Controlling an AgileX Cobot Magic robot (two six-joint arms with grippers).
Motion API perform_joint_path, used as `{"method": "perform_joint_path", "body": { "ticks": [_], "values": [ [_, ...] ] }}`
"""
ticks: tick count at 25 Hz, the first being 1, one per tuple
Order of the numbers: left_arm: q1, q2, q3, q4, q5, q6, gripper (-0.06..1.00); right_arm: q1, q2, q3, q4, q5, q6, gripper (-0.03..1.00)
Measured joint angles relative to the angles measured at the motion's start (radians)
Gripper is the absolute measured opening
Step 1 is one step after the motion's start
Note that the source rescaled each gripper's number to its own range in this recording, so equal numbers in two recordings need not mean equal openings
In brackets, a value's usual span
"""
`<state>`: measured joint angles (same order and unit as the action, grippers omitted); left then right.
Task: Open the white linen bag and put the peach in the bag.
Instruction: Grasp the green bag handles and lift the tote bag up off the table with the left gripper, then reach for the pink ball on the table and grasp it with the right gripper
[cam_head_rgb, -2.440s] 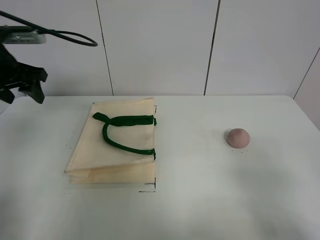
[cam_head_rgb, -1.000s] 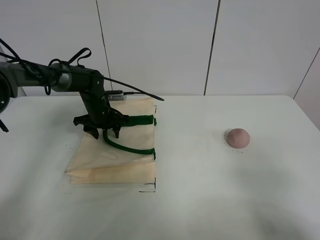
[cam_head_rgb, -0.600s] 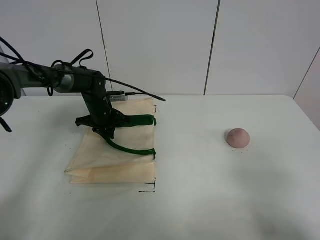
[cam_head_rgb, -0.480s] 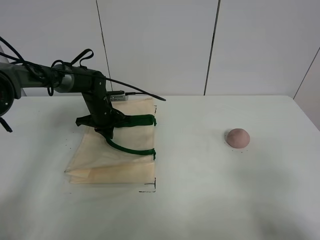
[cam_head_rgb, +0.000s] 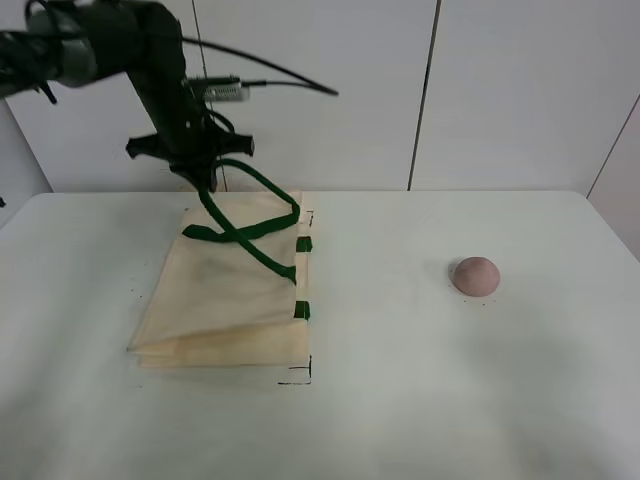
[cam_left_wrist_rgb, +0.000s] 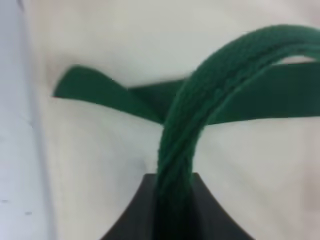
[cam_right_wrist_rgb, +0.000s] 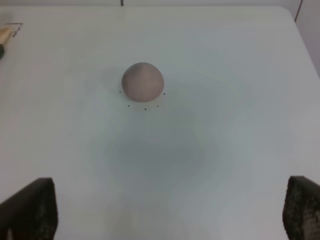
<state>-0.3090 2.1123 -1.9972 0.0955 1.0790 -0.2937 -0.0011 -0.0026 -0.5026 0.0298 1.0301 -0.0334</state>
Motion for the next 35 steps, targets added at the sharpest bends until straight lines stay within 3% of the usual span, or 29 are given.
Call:
{"method": "perform_joint_path", "body": {
  "ticks": [3, 7, 13, 24, 30, 35],
  "values": [
    [-0.007, -0.057, -0.095, 0.001, 0.089, 0.048, 0.0, 0.0, 0.0, 0.0, 0.0, 0.0, 0.0, 1.0],
    [-0.023, -0.135, -0.176, -0.017, 0.093, 0.086, 0.0, 0.0, 0.0, 0.0, 0.0, 0.0, 0.0, 1.0],
    [-0.034, -0.237, -0.184, -0.038, 0.093, 0.123, 0.0, 0.0, 0.105, -0.016, 0.01, -0.04, 0.002, 1.0],
    [-0.034, -0.25, -0.184, -0.038, 0.093, 0.127, 0.0, 0.0, 1.058, -0.258, 0.075, -0.314, -0.038, 1.0],
    [-0.034, -0.25, -0.184, -0.038, 0.093, 0.126, 0.0, 0.0, 1.581, -0.556, 0.077, -0.329, -0.05, 1.0],
    [-0.034, -0.25, -0.184, -0.038, 0.093, 0.126, 0.0, 0.028, 1.846, -0.733, 0.076, -0.311, -0.052, 1.0]
  ]
}}
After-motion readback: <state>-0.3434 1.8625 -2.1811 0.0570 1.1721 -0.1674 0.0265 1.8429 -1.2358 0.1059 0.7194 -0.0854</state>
